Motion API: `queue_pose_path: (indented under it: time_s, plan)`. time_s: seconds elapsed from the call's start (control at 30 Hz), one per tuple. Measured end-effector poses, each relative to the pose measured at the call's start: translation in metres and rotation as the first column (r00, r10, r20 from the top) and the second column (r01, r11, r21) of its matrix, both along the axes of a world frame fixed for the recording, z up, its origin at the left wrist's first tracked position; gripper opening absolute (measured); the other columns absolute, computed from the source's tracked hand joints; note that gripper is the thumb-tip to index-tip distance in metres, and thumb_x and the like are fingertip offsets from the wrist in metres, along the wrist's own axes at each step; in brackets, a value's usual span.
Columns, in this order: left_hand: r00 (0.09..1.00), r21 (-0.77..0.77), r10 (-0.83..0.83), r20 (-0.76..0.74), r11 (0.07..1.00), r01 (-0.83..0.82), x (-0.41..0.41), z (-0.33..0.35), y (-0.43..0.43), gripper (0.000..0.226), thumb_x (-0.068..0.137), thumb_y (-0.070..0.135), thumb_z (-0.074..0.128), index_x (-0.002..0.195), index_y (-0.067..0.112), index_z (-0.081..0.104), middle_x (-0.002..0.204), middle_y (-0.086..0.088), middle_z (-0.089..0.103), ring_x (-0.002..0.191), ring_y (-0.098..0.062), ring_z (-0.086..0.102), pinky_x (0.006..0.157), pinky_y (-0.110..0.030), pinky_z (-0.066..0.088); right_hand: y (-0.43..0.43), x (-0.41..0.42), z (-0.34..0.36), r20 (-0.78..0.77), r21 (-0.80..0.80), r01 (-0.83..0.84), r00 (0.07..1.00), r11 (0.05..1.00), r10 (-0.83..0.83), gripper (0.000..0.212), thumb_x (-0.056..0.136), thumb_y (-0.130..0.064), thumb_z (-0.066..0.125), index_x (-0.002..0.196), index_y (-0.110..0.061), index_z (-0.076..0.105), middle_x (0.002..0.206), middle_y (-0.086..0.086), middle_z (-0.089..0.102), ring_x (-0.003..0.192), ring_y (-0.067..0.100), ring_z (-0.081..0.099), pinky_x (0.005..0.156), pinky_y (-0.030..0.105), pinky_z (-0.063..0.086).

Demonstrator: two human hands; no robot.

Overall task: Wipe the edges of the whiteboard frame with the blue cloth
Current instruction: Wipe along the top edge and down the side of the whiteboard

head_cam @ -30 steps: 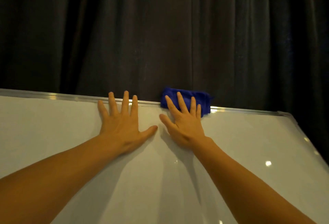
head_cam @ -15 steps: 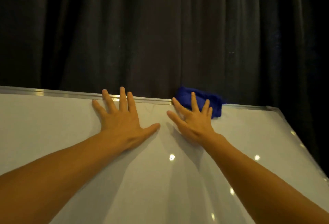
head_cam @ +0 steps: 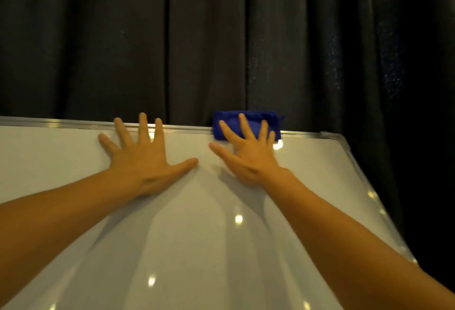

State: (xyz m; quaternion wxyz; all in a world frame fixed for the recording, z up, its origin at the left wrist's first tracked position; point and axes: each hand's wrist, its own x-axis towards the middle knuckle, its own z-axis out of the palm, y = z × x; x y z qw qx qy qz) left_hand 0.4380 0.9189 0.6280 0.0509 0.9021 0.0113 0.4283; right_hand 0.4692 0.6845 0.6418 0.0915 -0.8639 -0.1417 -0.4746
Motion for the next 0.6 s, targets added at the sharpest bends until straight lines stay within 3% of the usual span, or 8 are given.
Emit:
queue_pose_path:
  time_s: [0.1, 0.2, 0.4, 0.47, 0.6]
  plan:
    - [0.999, 0.074, -0.003, -0.041, 0.997, 0.006, 0.004, -0.015, -0.046, 0.13, 0.042, 0.1, -0.002, 0.151, 0.03, -0.021, 0.16, -0.008, -0.029, 0.142, -0.049, -0.026, 0.11, -0.074, -0.006, 0.034, 0.005, -0.001, 0.003, -0.092, -0.106, 0.994, 0.99, 0.107, 0.079, 0.075, -0.09, 0.011, 0.147, -0.059, 0.005, 0.166, -0.007, -0.01, 0.145, 0.04, -0.027, 0.111, 0.057, -0.024]
    - [0.999, 0.058, 0.03, -0.036, 0.998, -0.028, 0.008, -0.019, -0.064, 0.131, 0.043, 0.099, -0.003, 0.15, 0.026, -0.023, 0.159, -0.009, -0.03, 0.142, -0.049, -0.025, 0.111, -0.074, -0.006, 0.003, 0.012, -0.002, 0.042, -0.138, -0.087, 0.995, 0.987, 0.093, 0.077, 0.077, -0.089, 0.009, 0.147, -0.059, 0.002, 0.166, -0.008, -0.009, 0.146, 0.04, -0.025, 0.114, 0.058, -0.021]
    - [0.999, 0.074, -0.042, 0.027, 0.996, 0.04, 0.016, -0.027, -0.079, 0.125, 0.053, 0.1, -0.002, 0.147, 0.021, -0.03, 0.157, -0.011, -0.034, 0.141, -0.05, -0.026, 0.11, -0.074, -0.007, -0.123, 0.014, -0.002, -0.08, 0.22, 0.186, 0.982, 0.958, -0.172, 0.082, 0.076, -0.089, 0.011, 0.149, -0.055, -0.001, 0.166, -0.004, -0.013, 0.147, 0.042, -0.023, 0.116, 0.059, -0.016]
    - [1.0, 0.025, -0.004, 0.025, 1.0, 0.003, 0.02, -0.023, -0.092, 0.127, 0.054, 0.1, 0.002, 0.148, 0.02, -0.027, 0.158, -0.013, -0.031, 0.142, -0.052, -0.024, 0.11, -0.075, -0.007, -0.09, 0.017, 0.001, -0.049, 0.156, 0.102, 0.994, 0.983, -0.096, 0.08, 0.078, -0.089, 0.014, 0.149, -0.056, 0.002, 0.166, -0.004, -0.009, 0.146, 0.043, -0.022, 0.115, 0.059, -0.018]
    - [0.996, -0.01, 0.085, 0.02, 0.996, -0.085, 0.024, -0.012, -0.106, 0.127, 0.06, 0.097, 0.014, 0.152, 0.015, -0.019, 0.16, -0.017, -0.026, 0.143, -0.053, -0.018, 0.111, -0.075, 0.001, -0.021, 0.022, -0.012, 0.023, -0.133, -0.104, 0.994, 0.986, 0.108, 0.078, 0.076, -0.091, 0.009, 0.147, -0.059, 0.002, 0.166, -0.008, -0.006, 0.146, 0.038, -0.024, 0.112, 0.055, -0.023]
